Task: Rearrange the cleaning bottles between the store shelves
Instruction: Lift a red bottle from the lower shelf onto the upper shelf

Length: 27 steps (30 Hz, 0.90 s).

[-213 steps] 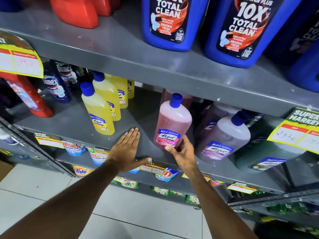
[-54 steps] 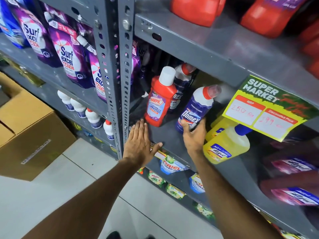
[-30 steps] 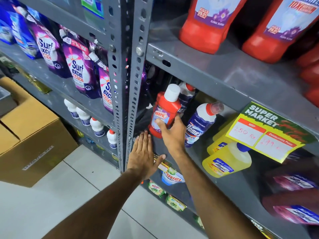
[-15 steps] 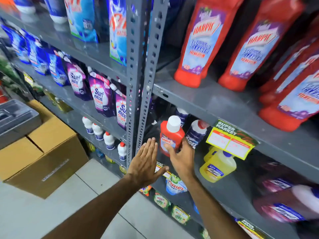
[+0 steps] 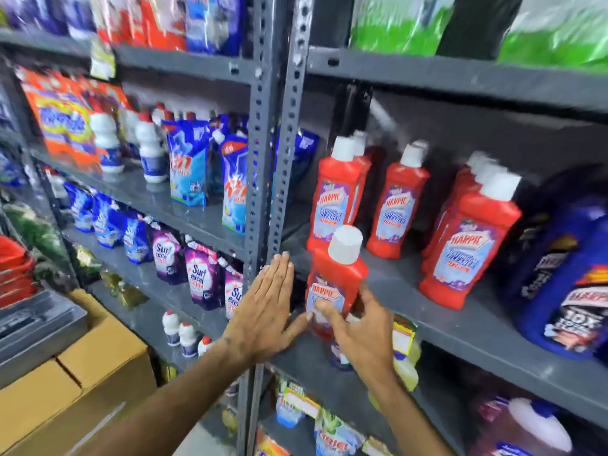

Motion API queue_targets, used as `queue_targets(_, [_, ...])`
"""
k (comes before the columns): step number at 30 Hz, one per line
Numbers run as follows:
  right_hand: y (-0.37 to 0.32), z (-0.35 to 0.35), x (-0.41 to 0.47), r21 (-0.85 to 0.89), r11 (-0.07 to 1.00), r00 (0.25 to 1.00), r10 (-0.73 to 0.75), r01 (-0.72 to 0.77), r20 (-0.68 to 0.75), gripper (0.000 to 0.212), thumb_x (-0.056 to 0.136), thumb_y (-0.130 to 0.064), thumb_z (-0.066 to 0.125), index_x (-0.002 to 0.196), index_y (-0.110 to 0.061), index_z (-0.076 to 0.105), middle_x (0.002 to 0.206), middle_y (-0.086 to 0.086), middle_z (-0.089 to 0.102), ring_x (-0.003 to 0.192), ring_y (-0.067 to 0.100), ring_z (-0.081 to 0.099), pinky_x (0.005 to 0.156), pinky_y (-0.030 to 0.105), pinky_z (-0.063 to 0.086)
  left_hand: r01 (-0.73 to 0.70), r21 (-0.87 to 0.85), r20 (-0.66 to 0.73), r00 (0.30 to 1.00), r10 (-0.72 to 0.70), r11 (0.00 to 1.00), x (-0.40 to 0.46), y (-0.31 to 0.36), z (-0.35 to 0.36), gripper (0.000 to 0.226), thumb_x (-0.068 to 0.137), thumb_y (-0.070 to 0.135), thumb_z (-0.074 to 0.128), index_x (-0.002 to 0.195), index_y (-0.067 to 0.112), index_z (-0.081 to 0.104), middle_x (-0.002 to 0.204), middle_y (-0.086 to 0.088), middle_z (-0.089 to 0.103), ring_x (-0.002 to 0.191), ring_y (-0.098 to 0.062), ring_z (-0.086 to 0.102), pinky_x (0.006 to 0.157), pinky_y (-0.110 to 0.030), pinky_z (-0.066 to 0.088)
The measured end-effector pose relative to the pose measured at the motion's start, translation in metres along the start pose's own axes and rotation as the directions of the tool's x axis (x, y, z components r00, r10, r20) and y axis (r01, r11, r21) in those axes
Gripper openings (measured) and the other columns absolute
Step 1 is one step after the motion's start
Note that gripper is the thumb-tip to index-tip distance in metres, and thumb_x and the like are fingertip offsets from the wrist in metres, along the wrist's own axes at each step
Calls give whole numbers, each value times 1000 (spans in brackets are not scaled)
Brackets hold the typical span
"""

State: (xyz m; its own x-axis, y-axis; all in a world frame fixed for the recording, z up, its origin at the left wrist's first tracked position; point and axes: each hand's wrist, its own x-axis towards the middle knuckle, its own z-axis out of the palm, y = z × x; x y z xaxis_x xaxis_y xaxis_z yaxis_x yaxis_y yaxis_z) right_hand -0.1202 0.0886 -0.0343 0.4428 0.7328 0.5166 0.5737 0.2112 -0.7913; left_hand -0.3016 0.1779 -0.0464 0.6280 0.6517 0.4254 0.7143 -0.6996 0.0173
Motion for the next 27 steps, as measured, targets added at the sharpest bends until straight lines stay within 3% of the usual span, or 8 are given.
queue_targets(3, [-26, -21, 27, 4, 998, 997, -68, 69, -41, 42, 72, -50, 85, 111, -41, 70, 92, -29, 79, 79, -4, 77, 77, 29, 63, -8, 51, -9, 1000, 8, 999, 20, 2, -13, 99, 104, 73, 14, 164, -6, 4, 174, -24, -8, 164, -30, -8, 134, -46, 6])
queue_targets(6, [-44, -39, 61, 40, 992, 988, -118, 122, -102, 45, 71, -45, 87, 112, -33, 73, 96, -26, 80, 83, -7, 77, 77, 18, 60, 11, 55, 3, 1000, -11, 998, 39, 9, -13, 100, 101, 74, 9, 164, -4, -1, 174, -22, -12, 163, -29, -12, 134, -43, -5])
queue_targets(10, [-45, -56, 103, -16, 997, 988, -83, 82, -128, 52, 67, -51, 82, 112, -26, 76, 94, -14, 83, 86, 5, 79, 85, 36, 65, 70, 6, 26, 997, -70, 998, 62, 21, -2, 97, 104, 71, 13, 165, -2, -3, 175, -21, -9, 164, -28, -10, 127, -33, -20])
queue_targets(16, [-19, -60, 136, -67, 998, 997, 1, -6, -79, 57, 65, -49, 85, 113, -19, 77, 102, -5, 84, 92, 9, 80, 89, 45, 65, 245, 6, 167, 956, -243, 970, 92, 34, 10, 96, 105, 70, 12, 164, -4, -5, 175, -24, -6, 164, -32, -5, 134, -44, 0])
queue_targets(22, [-3, -56, 150, -73, 997, 998, 21, -26, -66, 48, 74, -32, 93, 117, -20, 77, 105, -6, 83, 91, 2, 78, 88, 36, 66, 331, 35, 239, 913, -330, 943, 97, 31, 20, 101, 101, 75, 9, 164, -4, -2, 176, -23, -1, 164, -33, -1, 133, -44, -1])
queue_targets(27, [4, -55, 149, -11, 1000, 998, 21, -22, -59, 49, 78, -38, 92, 121, -25, 74, 103, -16, 80, 92, -7, 76, 85, 20, 63, 322, 53, 217, 920, -326, 945, 96, 30, 24, 102, 100, 75, 7, 165, -3, 4, 176, -22, 7, 164, -32, 6, 134, -44, 3])
